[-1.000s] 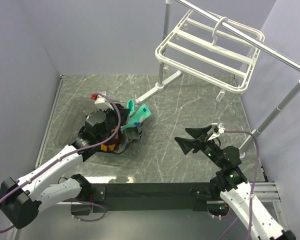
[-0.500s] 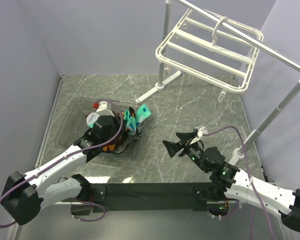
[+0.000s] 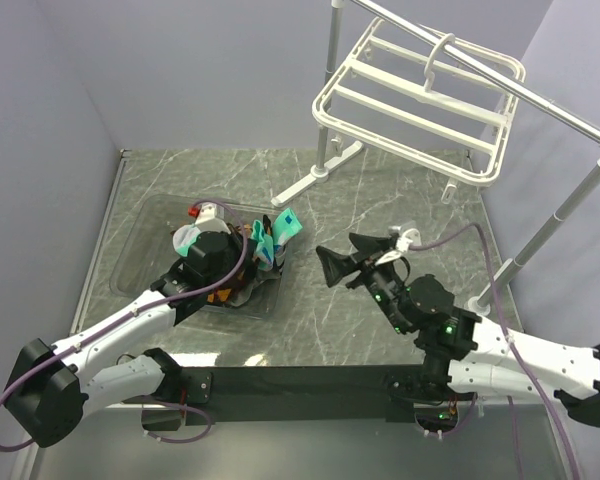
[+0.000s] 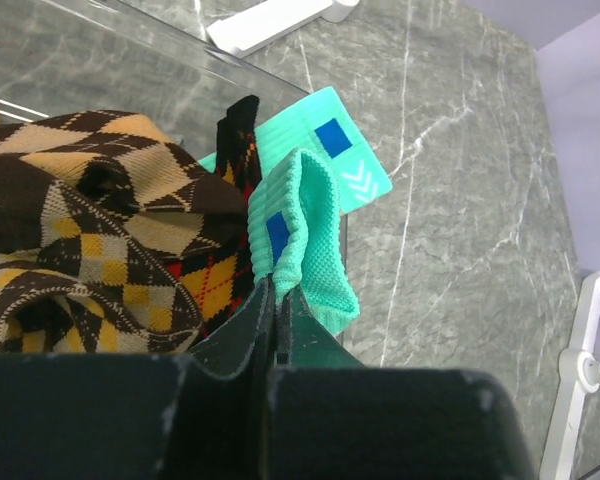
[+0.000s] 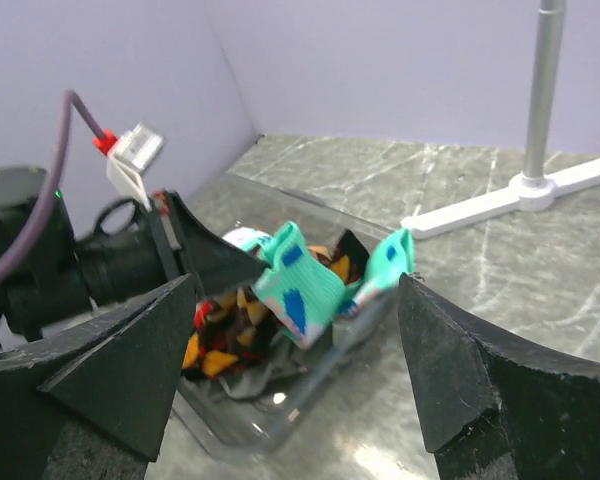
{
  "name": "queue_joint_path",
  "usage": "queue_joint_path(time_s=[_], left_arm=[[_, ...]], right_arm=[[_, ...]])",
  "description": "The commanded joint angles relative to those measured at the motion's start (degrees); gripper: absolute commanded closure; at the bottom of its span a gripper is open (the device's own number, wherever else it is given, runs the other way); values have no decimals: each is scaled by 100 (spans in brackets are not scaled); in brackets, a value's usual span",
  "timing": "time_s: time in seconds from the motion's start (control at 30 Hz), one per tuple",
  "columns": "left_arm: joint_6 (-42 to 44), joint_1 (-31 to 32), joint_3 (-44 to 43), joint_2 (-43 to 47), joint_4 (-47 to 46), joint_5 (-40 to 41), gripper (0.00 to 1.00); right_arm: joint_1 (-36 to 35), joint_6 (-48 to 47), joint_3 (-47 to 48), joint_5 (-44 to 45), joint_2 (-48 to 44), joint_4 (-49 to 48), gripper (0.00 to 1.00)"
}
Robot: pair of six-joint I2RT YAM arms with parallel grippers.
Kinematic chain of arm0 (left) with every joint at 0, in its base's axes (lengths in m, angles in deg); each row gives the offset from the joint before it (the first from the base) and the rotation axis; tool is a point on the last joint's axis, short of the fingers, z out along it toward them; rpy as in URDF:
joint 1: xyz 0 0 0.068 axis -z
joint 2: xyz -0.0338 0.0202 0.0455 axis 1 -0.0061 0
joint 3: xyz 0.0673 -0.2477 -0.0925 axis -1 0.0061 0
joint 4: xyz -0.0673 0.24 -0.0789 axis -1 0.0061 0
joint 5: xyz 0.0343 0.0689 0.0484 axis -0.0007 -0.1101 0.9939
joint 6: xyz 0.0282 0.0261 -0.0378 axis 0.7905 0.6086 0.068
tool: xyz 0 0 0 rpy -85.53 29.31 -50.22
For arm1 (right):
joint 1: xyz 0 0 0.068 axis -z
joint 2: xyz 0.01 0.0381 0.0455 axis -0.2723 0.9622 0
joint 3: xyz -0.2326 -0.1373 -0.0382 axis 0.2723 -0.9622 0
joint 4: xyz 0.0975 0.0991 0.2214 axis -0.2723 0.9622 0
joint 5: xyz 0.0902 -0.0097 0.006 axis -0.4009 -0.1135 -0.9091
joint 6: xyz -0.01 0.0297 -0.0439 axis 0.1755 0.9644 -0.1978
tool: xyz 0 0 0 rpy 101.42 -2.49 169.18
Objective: Clip the socks to the hanger
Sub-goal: Place the sock in the bin.
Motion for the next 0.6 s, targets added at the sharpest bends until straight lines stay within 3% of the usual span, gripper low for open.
queue_joint_path(time_s=[0.0,0.2,0.33,0.43,0.47,0.5,0.57], left_arm=[[103,8,-13,-12,-295,-152,99],[147,8,-329,-249,231,58,99],[-37,-1,-312,-285,486,304,99],[-90,-18,-259,-285,470,191,81],[-82,-19,-250,-259,400,121,70],[-82,-27,-224,-241,408,-37,46],[32,-27,-241,-162,251,-239,31]], right_arm=[[-203,-63,494,492,685,-494,13],[-572,-82,1074,772,1382,-143,13],[-661,461,1442,1150,1277,620,13],[-766,796,1619,1414,1066,1341,13],[-801,850,1646,1545,1022,1673,13],[-836,911,1681,1642,952,1886,13],[-968,1079,1848,1783,908,2464,12]])
